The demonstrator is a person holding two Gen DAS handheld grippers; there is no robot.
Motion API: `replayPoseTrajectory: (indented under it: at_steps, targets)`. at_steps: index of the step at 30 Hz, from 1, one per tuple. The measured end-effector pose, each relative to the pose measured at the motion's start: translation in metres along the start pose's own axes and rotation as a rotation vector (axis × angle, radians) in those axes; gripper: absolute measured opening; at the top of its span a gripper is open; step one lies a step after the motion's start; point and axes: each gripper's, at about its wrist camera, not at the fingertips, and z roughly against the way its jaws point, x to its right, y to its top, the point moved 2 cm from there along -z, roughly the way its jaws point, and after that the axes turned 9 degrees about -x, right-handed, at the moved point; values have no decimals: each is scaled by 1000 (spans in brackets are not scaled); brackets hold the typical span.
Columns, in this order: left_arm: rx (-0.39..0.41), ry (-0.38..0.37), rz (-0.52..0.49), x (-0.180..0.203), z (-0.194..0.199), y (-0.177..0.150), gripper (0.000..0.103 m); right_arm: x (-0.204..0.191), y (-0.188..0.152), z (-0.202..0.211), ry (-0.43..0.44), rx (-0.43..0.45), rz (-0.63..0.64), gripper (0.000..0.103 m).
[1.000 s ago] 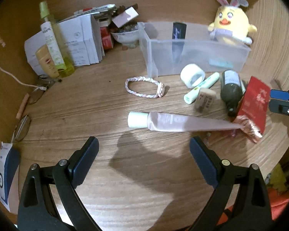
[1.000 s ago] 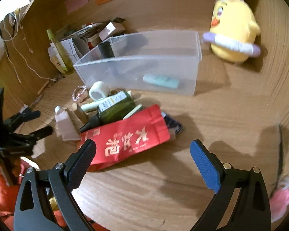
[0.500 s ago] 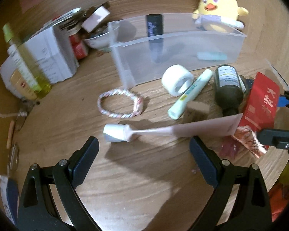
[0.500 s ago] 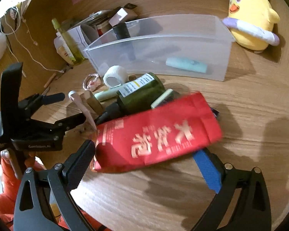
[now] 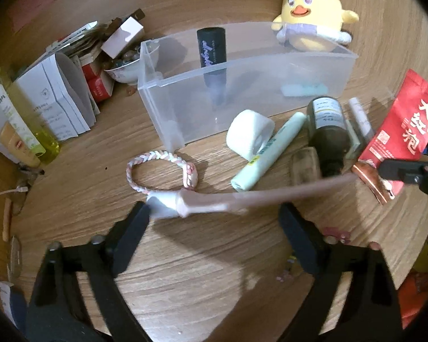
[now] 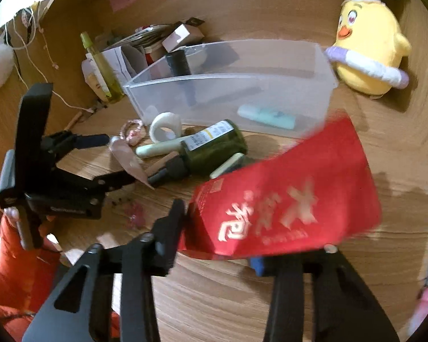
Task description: Organize objects
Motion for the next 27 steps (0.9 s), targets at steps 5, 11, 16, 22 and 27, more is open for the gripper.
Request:
replayPoseTrajectory:
  at_steps: [5, 11, 16, 22, 27]
  targets:
    - [2, -6, 2, 3, 8, -1, 38, 13, -3, 10, -19, 10, 2, 23]
    - [-5, -51, 4, 3, 18, -10, 27, 21, -4, 21, -40, 39, -3, 21]
    - [-2, -33, -29, 13, 34, -23, 27, 25, -1, 24, -50, 54, -7, 21]
    - [46, 17, -15, 3, 49, -21, 76, 26, -2, 19, -46, 45, -4, 21]
    - [-3, -71, 106, -20, 26, -6, 77, 27, -4, 17, -38, 47, -10, 21]
